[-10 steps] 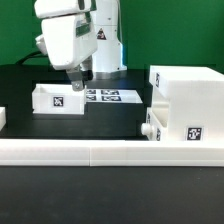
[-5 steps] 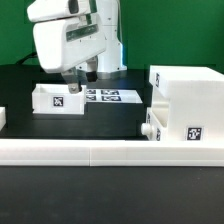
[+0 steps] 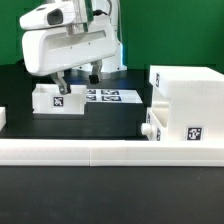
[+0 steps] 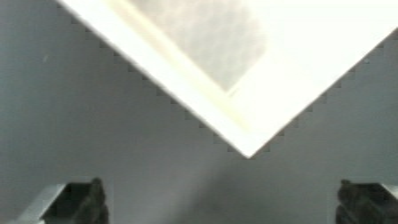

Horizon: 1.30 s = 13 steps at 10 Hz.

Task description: Assemble drawer

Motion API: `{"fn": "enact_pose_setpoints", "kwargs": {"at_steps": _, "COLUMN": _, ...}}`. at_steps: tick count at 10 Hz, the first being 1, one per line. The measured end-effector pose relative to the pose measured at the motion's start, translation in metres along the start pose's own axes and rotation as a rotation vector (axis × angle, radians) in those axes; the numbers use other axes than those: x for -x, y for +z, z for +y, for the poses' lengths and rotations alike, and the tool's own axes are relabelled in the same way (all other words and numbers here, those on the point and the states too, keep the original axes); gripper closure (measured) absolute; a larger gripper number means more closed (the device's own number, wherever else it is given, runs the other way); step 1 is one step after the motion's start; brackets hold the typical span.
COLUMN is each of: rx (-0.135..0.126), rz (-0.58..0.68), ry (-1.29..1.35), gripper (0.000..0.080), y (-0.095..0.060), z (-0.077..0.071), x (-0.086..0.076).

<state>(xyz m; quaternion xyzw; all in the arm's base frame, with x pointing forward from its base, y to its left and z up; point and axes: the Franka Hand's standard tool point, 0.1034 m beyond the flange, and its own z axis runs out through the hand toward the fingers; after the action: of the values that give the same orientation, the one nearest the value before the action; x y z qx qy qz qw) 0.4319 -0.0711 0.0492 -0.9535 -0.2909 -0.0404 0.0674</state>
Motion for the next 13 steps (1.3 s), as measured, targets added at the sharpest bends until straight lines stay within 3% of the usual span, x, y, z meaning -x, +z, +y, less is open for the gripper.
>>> {"fn": "enact_pose_setpoints", "kwargs": {"at_steps": 2, "rx": 0.011, "rz": 0.011, "ry": 0.113, "gripper": 0.015, "y": 0.004, "z": -0.003, "x": 0.012}}
{"fn": "enact_pose_setpoints", "kwargs": {"at_steps": 8, "rx": 0.005, "rz": 0.012, "ry": 0.521, "gripper": 0.015, "y": 0.001, "z": -0.006, "x": 0.007}}
{"fn": "enact_pose_setpoints", "kwargs": {"at_steps": 9, "rx": 0.007, "rz": 0.011, "ry": 0.56, "gripper": 0.015, "y": -0.003, "z": -0.008, "x": 0.005}}
{"fn": "enact_pose_setpoints", "kwargs": {"at_steps": 12, "rx": -0.005, "rz": -0.009, "ry": 0.583, "gripper": 0.015, "y": 0.003, "z": -0.016, "x": 0.021}}
{"fn": "enact_pose_setpoints", "kwargs": {"at_steps": 13, "rx": -0.004, "rz": -0.006, "ry": 0.579, "gripper": 0.015, "y": 0.002, "z": -0.015, "x": 0.018}}
